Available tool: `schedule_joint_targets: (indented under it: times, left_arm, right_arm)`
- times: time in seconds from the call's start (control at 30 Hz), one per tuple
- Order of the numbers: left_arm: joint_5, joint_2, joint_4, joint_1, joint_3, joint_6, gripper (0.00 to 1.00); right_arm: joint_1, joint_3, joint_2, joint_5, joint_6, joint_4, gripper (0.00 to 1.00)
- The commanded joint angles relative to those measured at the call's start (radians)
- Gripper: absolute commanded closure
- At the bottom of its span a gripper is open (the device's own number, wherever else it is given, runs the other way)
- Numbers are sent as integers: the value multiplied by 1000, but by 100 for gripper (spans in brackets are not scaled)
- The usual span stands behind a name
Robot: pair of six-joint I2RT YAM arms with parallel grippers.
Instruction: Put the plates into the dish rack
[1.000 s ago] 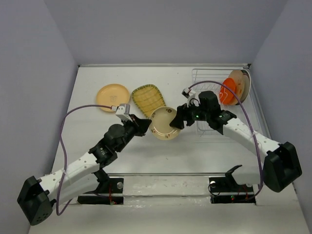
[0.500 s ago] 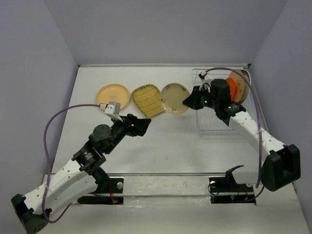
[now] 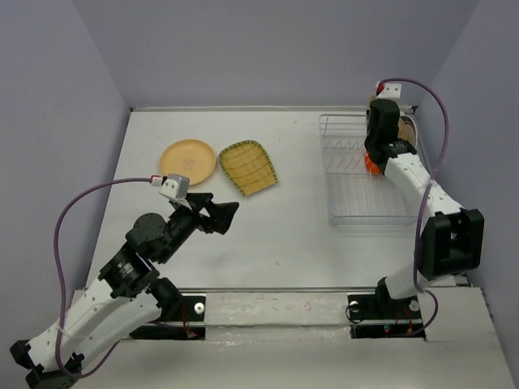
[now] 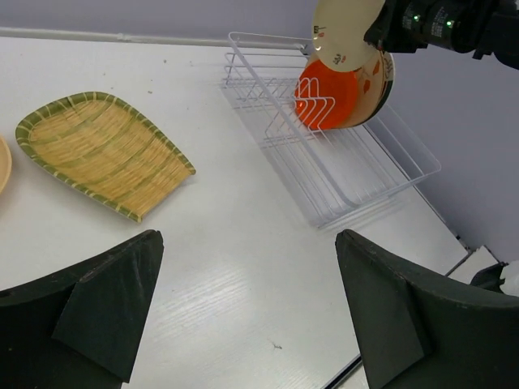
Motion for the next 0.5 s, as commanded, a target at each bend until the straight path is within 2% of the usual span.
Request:
schedule_joint_targets:
  times: [0.0,0.23,0.47]
  left_arm:
    - [28,-23,9,-1,-7,39,1]
    - [27,-53,6,1,-14,28,1]
    - [2,-48,3,10,-11,21,1]
  right_arm:
    - [-11,86,83,132,-177,72,93]
    - [-31,53,128,138,-204,71,93]
    - [-40,17,135,77,-136,39,93]
